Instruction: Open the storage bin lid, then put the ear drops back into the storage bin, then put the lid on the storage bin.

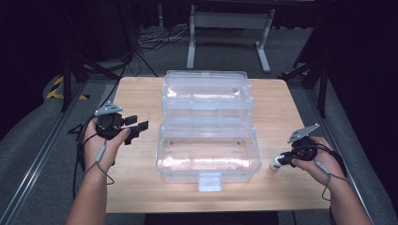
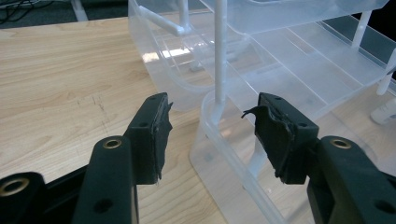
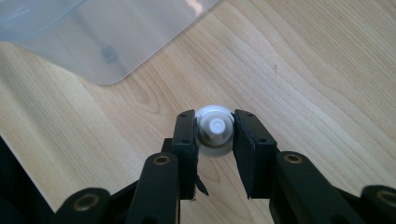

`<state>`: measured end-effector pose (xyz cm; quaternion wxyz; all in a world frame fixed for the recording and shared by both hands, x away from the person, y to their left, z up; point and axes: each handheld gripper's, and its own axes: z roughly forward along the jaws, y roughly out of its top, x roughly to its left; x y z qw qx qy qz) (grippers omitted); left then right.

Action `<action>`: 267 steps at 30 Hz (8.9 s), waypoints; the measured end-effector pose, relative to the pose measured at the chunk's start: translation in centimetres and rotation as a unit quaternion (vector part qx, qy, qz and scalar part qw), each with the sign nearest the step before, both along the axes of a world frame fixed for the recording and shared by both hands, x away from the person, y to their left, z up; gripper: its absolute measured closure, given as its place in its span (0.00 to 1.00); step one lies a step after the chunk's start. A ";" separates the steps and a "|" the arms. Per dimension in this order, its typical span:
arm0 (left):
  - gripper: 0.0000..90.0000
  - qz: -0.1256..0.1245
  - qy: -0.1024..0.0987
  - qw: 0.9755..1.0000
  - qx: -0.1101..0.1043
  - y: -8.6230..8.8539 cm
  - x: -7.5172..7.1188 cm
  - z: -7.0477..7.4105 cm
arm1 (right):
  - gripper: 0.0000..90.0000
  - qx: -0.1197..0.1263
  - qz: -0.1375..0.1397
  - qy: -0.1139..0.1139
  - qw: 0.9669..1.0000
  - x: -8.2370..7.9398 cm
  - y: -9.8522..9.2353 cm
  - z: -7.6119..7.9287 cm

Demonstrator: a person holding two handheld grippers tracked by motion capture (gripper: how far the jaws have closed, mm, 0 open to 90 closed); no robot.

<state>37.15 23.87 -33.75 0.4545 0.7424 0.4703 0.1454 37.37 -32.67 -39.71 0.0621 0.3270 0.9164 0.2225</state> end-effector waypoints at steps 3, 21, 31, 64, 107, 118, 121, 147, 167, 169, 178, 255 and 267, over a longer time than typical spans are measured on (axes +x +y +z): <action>0.51 0.001 0.001 1.000 -0.001 0.1 0.0 -0.1 | 0.79 -0.007 0.006 0.003 1.000 0.1 0.2 0.6; 0.51 0.009 0.006 1.000 -0.002 0.9 -0.5 -0.2 | 0.79 -0.016 0.048 0.003 0.999 0.6 1.4 4.8; 0.51 0.008 0.007 1.000 -0.001 0.9 -0.5 -0.2 | 0.79 -0.020 0.073 0.004 0.997 0.8 1.9 6.8; 0.51 0.004 0.016 1.000 0.004 0.6 -0.3 -0.4 | 0.79 -0.014 0.167 -0.009 0.986 0.3 6.3 11.4; 0.50 0.006 0.017 1.000 0.006 0.9 -0.2 -0.5 | 0.79 -0.056 0.233 0.025 0.971 0.9 12.2 6.7; 0.50 0.005 0.018 1.000 0.006 0.9 -0.2 -0.5 | 0.79 -0.071 0.236 0.037 0.968 1.1 12.4 4.9; 0.50 0.006 0.017 1.000 0.007 0.9 -0.2 -0.5 | 0.79 -0.077 0.236 0.039 0.968 1.1 12.5 4.5; 0.50 0.005 0.021 1.000 0.011 0.8 -0.2 -0.6 | 0.79 -0.119 0.252 0.065 0.958 1.4 13.8 2.0; 0.49 0.005 0.022 1.000 0.012 0.9 -0.2 -0.6 | 0.79 -0.123 0.258 0.073 0.956 1.4 13.9 1.4; 0.49 0.004 0.023 1.000 0.012 0.8 -0.2 -0.7 | 0.79 -0.121 0.258 0.075 0.956 1.4 13.9 1.4; 0.49 0.003 0.024 1.000 0.013 0.9 -0.1 -0.7 | 0.72 -0.106 0.253 0.078 0.958 1.4 13.8 1.6; 0.37 -0.041 0.003 0.989 0.143 -0.5 -0.1 -1.6 | 0.81 -0.107 0.303 0.073 0.944 -1.6 18.2 0.8; 0.22 -0.053 0.024 0.995 0.085 -0.3 0.6 -1.6 | 0.81 -0.110 0.302 0.073 0.944 -1.6 18.1 0.4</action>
